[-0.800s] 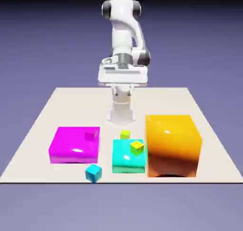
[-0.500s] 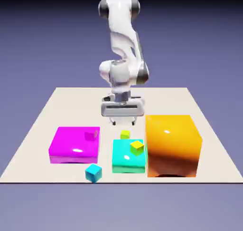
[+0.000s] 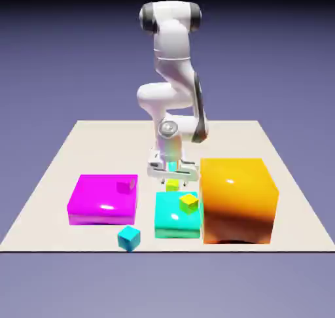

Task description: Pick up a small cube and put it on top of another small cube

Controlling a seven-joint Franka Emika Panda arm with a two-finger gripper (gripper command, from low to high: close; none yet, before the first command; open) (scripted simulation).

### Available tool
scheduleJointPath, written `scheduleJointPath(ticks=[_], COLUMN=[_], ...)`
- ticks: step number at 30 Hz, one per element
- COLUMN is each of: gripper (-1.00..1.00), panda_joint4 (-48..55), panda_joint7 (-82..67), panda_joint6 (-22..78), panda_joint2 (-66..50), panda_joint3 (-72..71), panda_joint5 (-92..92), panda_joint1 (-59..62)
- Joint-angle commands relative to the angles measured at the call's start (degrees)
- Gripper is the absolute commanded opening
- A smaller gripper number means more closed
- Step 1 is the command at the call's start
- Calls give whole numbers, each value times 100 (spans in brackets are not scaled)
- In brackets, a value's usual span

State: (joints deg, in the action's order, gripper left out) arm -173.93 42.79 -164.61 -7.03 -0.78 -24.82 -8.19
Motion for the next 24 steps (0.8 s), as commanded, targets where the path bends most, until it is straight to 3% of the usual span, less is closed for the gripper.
scheduleJointPath(ticks=[1,2,13,15,24], gripper=[0,-100,-100,-100,-100], panda_joint4=[17,17,-170,-163,1688], panda_joint7=[-126,-126,1244,1302,3133], panda_joint6=[-166,-166,1639,1733,2267], panda_joint2=[-189,-189,1867,1969,990], panda_joint3=[-60,-60,591,575,847], panda_joint5=[-185,-185,1828,1733,810], panda_joint1=[-7,-7,72,280,935])
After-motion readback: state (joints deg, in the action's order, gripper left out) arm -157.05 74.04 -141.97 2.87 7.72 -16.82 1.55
